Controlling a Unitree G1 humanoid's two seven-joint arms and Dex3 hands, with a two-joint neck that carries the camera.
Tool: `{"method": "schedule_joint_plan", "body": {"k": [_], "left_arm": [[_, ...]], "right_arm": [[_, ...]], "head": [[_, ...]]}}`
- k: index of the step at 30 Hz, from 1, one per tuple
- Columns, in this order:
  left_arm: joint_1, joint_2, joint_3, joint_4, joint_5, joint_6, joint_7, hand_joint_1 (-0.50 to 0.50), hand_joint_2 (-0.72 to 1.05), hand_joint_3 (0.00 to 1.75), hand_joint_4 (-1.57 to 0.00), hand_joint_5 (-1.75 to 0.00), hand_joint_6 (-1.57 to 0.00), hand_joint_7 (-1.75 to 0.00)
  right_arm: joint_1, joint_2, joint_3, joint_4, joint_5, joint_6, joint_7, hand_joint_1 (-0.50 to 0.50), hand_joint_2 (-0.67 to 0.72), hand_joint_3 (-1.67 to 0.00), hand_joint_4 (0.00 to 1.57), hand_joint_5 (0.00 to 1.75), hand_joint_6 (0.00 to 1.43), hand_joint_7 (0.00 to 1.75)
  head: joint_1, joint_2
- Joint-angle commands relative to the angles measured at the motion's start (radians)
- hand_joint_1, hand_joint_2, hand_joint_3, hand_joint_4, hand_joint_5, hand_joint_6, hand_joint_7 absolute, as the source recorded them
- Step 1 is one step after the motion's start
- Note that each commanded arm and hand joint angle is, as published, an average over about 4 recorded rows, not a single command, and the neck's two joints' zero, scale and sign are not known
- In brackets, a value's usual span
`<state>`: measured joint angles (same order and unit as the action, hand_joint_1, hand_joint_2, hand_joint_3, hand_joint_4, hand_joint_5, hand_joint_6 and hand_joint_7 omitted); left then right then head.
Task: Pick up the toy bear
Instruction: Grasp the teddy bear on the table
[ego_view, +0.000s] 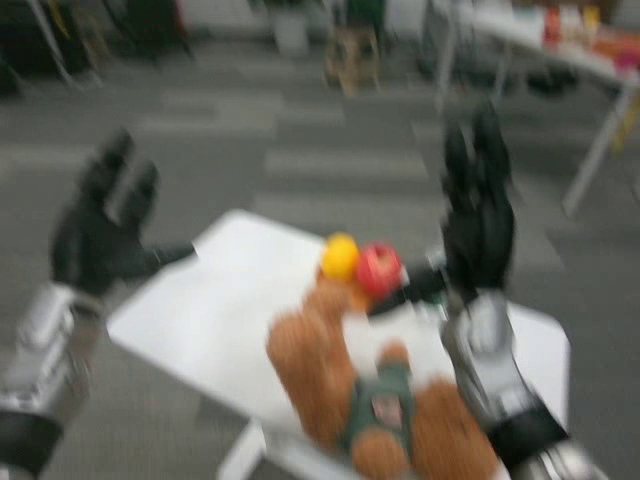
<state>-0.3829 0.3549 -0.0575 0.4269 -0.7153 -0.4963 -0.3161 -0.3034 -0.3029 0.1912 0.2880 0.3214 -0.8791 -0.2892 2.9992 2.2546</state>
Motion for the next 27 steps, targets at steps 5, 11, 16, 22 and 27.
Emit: {"method": "schedule_joint_plan", "body": {"k": [5, 11, 16, 22, 27], "left_arm": [[0.001, 0.022, -0.048, 0.039, -0.014, -0.004, 0.002, 0.26, 0.43, 0.09, 0.0, 0.0, 0.0, -0.21], [-0.025, 0.051, -0.122, 0.118, -0.042, -0.005, -0.001, 0.28, 0.43, 0.09, 0.0, 0.0, 0.0, -0.21], [-0.045, 0.063, -0.162, 0.176, -0.042, -0.005, -0.003, 0.28, 0.43, 0.09, 0.0, 0.0, 0.0, -0.21], [-0.057, 0.078, -0.2, 0.218, -0.052, -0.005, -0.005, 0.28, 0.45, 0.07, 0.0, 0.0, 0.0, -0.21], [-0.059, 0.081, -0.213, 0.243, -0.056, -0.005, -0.007, 0.26, 0.52, 0.09, 0.0, 0.0, 0.0, -0.21]], "right_arm": [[0.035, -0.037, -0.042, 0.082, 0.012, 0.006, 0.001, -0.42, 0.47, 0.0, 0.0, 0.0, 0.0, 0.0], [0.066, -0.077, -0.089, 0.112, 0.013, 0.023, 0.004, -0.42, 0.42, 0.0, 0.0, 0.0, 0.0, 0.0], [0.09, -0.116, -0.096, 0.109, 0.029, 0.054, 0.004, -0.42, 0.41, 0.0, 0.0, 0.07, 0.0, 0.0], [0.128, -0.161, -0.116, 0.048, 0.046, 0.109, 0.004, -0.42, 0.3, 0.0, 0.0, 0.1, 0.0, 0.0], [0.16, -0.19, -0.111, -0.004, 0.048, 0.129, 0.004, -0.42, 0.17, 0.0, 0.0, 0.1, 0.0, 0.0]], "head": [[-0.149, -0.143], [-0.241, -0.2], [-0.272, -0.228], [-0.237, -0.269], [-0.214, -0.287]]}}
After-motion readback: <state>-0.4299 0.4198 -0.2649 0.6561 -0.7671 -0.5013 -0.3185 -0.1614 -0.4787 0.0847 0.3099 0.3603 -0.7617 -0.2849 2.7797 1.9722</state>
